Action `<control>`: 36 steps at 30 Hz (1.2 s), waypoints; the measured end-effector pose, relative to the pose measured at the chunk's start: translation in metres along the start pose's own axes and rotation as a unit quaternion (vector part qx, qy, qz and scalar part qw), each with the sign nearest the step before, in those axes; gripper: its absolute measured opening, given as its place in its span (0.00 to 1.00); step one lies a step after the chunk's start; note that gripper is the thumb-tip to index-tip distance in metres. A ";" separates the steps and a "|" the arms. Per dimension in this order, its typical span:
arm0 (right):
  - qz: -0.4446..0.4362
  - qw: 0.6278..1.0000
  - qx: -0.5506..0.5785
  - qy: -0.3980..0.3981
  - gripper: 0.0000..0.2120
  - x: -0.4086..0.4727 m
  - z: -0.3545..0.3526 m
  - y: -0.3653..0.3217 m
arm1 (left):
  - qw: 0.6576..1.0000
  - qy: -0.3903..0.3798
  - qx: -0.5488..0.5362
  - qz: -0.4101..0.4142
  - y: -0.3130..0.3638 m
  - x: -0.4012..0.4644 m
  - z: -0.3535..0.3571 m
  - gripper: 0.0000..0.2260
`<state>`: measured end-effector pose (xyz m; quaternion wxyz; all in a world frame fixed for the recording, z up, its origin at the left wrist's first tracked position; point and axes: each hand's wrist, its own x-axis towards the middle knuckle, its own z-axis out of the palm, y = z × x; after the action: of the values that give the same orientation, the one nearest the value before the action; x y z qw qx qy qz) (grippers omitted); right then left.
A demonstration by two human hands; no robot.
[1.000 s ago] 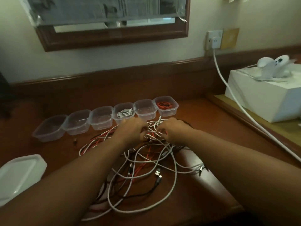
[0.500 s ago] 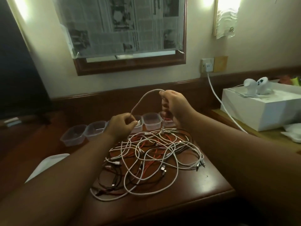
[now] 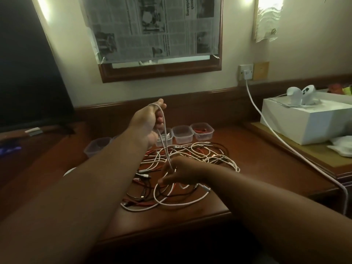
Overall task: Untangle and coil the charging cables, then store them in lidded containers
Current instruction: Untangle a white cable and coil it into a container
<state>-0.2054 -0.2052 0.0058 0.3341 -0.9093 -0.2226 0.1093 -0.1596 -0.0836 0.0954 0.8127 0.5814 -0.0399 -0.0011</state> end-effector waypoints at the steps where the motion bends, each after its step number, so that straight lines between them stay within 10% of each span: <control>1: -0.004 0.999 -0.006 0.033 0.17 0.001 0.005 -0.002 | 1.000 -0.005 -0.001 0.001 0.000 -0.002 0.000 0.06; 7: 0.075 0.963 0.208 0.153 0.22 -0.007 -0.021 -0.009 | 0.998 0.022 0.039 0.037 -0.023 -0.015 -0.024 0.14; 11: 0.069 0.892 0.368 0.254 0.25 -0.012 -0.043 -0.016 | 0.989 -0.123 0.082 -0.019 -0.053 -0.030 -0.039 0.23; 15: 0.027 0.821 0.481 0.306 0.24 -0.018 -0.064 -0.025 | 0.941 -0.228 0.244 -0.052 -0.090 -0.042 -0.036 0.11; 22: -0.050 0.787 0.506 0.349 0.22 -0.034 -0.090 -0.028 | 0.892 -0.115 0.436 0.023 -0.097 -0.038 -0.037 0.06; 29: 0.013 0.914 0.157 0.373 0.17 -0.038 -0.075 0.008 | 0.952 0.017 0.292 0.089 -0.041 -0.028 -0.029 0.08; 36: 0.034 0.988 0.085 0.122 0.30 -0.027 -0.031 0.008 | 0.970 0.020 0.237 0.047 -0.020 -0.036 0.000 0.07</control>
<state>-0.2158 -0.2409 0.0256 0.4306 -0.8914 -0.1388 0.0272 -0.1943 -0.0885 0.0745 0.6513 0.7549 -0.0503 0.0585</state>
